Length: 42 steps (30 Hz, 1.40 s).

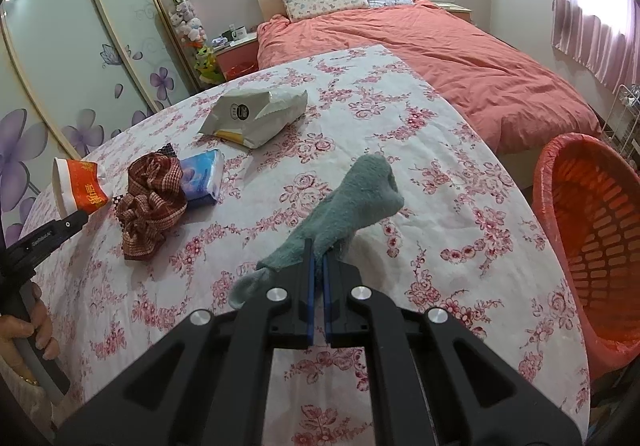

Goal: Collect trash
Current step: 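Lift the paper cup with the left gripper and regrip it by the rim, then carry sock and cup over the orange basket and open both grippers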

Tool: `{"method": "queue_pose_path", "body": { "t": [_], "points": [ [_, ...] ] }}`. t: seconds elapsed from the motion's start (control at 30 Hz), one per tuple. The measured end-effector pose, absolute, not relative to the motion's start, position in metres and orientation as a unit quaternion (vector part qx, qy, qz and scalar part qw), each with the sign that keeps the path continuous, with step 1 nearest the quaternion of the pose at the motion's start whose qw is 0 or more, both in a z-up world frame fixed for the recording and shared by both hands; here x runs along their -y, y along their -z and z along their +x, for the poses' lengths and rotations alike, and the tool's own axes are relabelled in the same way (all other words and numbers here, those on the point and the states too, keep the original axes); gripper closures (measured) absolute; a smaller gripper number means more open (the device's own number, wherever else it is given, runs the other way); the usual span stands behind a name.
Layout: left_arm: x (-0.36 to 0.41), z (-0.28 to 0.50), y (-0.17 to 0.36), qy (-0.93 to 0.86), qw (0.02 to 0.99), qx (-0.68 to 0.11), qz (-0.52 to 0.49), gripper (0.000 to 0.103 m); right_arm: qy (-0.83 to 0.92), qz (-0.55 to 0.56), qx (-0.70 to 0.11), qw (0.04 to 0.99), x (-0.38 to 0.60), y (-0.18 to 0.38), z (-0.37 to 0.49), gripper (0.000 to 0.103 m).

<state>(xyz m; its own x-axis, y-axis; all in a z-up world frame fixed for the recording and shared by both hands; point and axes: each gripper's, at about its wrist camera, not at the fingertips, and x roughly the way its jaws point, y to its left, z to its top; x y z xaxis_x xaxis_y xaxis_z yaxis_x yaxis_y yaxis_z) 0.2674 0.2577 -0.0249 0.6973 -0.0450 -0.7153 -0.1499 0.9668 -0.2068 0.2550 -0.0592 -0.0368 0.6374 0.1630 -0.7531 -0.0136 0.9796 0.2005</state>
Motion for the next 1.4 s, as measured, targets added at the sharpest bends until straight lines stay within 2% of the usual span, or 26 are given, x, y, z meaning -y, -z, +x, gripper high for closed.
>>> {"method": "queue_pose_path", "body": {
  "t": [0.63, 1.07, 1.4],
  "points": [
    [-0.224, 0.24, -0.008, 0.013, 0.931, -0.35, -0.101, 0.081, -0.053, 0.09, -0.398, 0.912, 0.072, 0.013, 0.229, 0.099],
    [-0.139, 0.226, -0.042, 0.103, 0.937, -0.325, -0.074, 0.081, -0.023, 0.105, -0.335, 0.936, 0.123, -0.028, 0.202, 0.099],
    [-0.054, 0.224, -0.045, 0.186, 0.926, -0.324, -0.048, 0.081, 0.03, 0.132, -0.301, 0.944, 0.193, -0.046, 0.181, 0.099]
  ]
}}
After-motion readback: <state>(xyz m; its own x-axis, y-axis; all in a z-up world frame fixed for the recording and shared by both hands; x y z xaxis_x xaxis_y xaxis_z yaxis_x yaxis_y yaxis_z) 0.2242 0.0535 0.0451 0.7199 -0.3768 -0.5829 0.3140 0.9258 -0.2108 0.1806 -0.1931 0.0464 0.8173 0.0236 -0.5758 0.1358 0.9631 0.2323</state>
